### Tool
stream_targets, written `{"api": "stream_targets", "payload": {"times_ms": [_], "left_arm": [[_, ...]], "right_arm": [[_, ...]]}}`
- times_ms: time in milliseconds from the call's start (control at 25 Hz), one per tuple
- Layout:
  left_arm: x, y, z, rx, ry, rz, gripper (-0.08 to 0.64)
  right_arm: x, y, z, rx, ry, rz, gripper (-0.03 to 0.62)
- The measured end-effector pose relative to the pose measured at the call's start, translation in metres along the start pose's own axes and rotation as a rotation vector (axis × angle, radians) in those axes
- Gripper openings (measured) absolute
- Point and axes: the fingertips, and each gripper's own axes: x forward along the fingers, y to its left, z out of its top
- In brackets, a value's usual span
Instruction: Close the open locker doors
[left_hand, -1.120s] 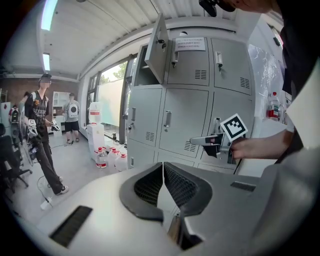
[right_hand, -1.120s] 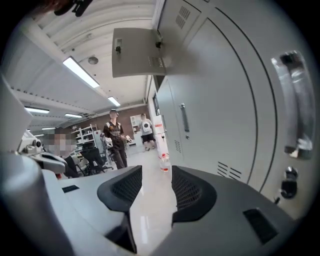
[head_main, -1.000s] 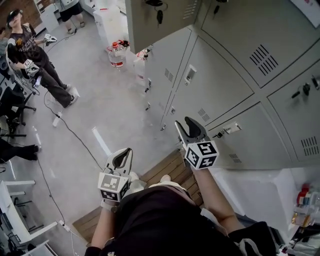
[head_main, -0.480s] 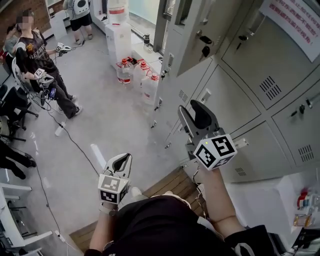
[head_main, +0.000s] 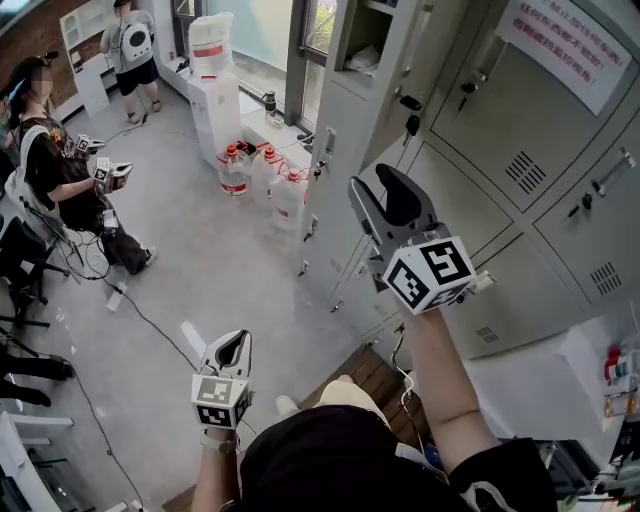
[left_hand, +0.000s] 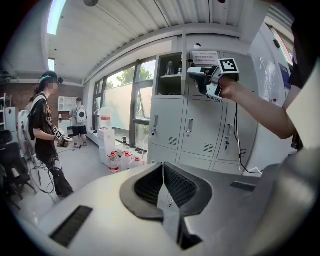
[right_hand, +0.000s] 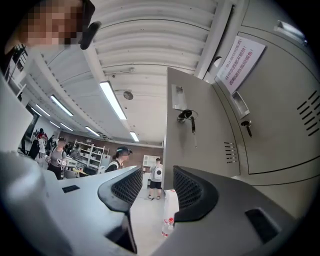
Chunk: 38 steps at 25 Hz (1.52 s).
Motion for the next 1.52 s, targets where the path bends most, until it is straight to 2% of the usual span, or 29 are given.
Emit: {"api": "stream_targets", "payload": {"times_ms": [160, 280, 560, 880, 1280, 1520], "left_arm": [[0.002, 0.003, 0.001, -0.004, 0.001, 0.012, 0.021], [0.006, 0.006, 0.006, -0.002, 0.003, 0.033, 0.021], [0.021, 0.016, 0.013, -0.031, 0.013, 0.114, 0.021], [0.033, 0.025, 0.031, -0.058, -0.007, 0.217, 0.021], [0.042, 0.024, 0.033, -0.113, -0.003, 0.346, 0.021], [0.052, 0.015, 0.032, -0.147, 0.004, 0.405, 0.021]], "right_arm": [[0.019, -0.004, 0.005, -0.008, -0.012, 0.009, 0.204], [0.031, -0.005, 0.007, 0.022, -0.030, 0.040, 0.204], [0.069, -0.010, -0.004, 0.052, -0.036, 0.138, 0.204], [0.115, -0.019, -0.014, 0.028, -0.025, 0.218, 0.204], [0.162, -0.060, -0.033, 0.044, 0.001, 0.232, 0.206], [0.179, -0.095, -0.044, 0.096, 0.014, 0.212, 0.212]]}}
